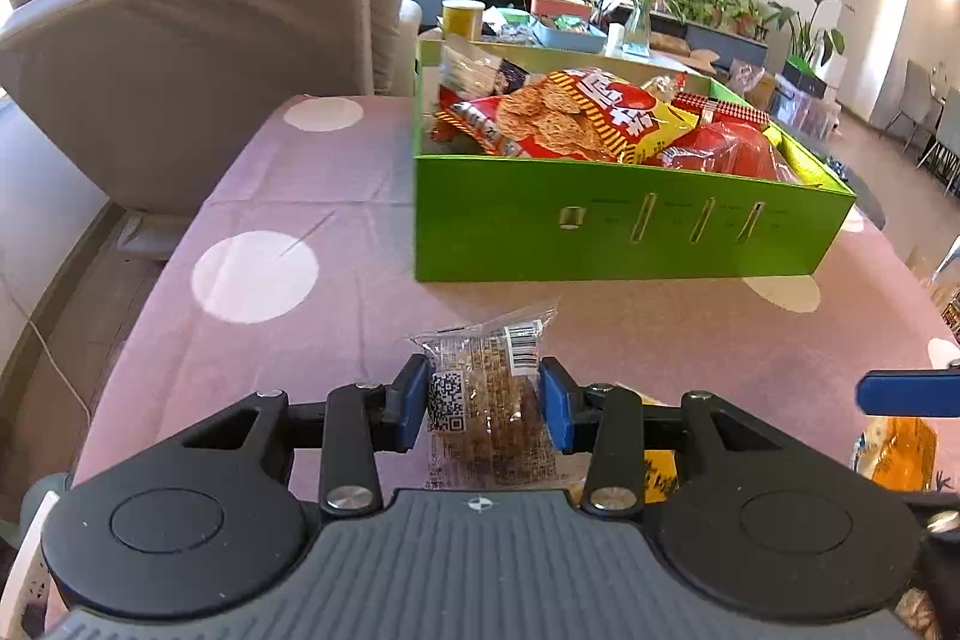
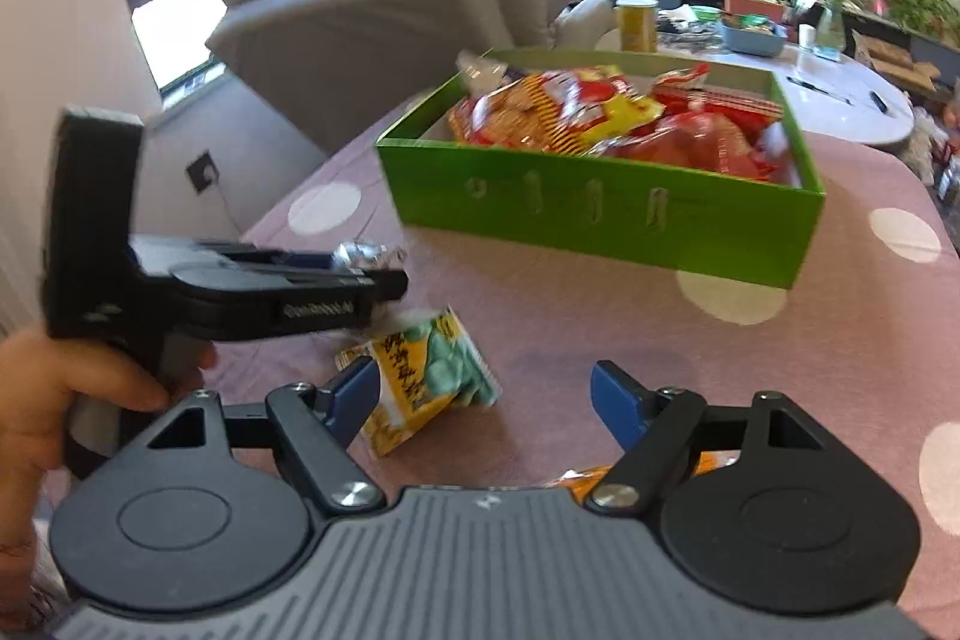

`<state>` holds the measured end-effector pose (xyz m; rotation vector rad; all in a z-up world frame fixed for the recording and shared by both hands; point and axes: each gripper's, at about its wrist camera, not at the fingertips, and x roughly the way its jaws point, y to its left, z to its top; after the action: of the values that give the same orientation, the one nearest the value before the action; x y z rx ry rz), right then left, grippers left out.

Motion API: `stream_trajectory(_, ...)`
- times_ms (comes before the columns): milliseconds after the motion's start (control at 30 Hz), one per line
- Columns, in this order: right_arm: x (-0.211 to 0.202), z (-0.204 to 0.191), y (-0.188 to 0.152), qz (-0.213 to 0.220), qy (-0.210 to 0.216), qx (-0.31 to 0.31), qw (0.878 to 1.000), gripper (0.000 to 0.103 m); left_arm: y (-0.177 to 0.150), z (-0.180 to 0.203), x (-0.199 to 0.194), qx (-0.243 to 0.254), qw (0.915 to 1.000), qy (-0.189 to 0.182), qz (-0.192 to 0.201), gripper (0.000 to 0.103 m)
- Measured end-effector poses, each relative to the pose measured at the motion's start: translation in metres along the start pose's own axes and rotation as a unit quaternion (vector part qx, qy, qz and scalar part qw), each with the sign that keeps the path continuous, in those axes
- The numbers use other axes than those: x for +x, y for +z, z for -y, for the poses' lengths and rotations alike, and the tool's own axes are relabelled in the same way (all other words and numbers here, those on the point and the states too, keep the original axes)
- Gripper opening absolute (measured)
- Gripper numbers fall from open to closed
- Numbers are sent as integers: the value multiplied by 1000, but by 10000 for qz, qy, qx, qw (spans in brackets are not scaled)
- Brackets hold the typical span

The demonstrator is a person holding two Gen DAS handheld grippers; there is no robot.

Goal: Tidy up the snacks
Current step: 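Grasp the clear QR-code cookie pack with the left gripper while the right approaches the bean bag, then grasp the yellow-green broad bean bag with the right gripper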

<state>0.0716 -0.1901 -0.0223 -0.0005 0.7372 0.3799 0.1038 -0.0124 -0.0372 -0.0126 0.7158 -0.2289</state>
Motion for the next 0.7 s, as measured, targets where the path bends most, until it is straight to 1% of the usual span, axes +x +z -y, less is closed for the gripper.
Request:
stream_trajectory(67, 4, -7, -3, -87, -99, -276, 9995, 82, -3, -3, -4, -41, 10000, 11, 35, 37)
stream_trajectory(133, 6, -11, -7, -166, -213, -409, 9988, 82, -6, -7, -7, -92, 9999, -10, 68, 37)
stream_trajectory(167, 7, -10, -7, -201, -203, -367, 9989, 82, -8, -10, -9, -138, 9999, -34, 76, 37)
stream_trajectory(233, 8, -9, -7, -286, -47, -174, 9994, 82, -10, -15, -12, -213, 9997, -81, 94, 37)
stream_trajectory(333, 8, -16, -7, -348, 84, -114, 9993, 82, -14, -18, -18, -165, 9997, -39, 154, 37)
stream_trajectory(400, 11, -21, -7, -384, 57, -149, 9991, 82, -18, -21, -23, -95, 9997, 67, 213, 37)
stream_trajectory(467, 16, -24, -6, -463, 38, -52, 9989, 82, -22, -26, -27, -101, 9996, 134, 244, 37)
stream_trajectory(700, 37, -36, -3, -863, 3, 360, 9956, 82, -27, -50, -32, -354, 9989, 171, 269, 37)
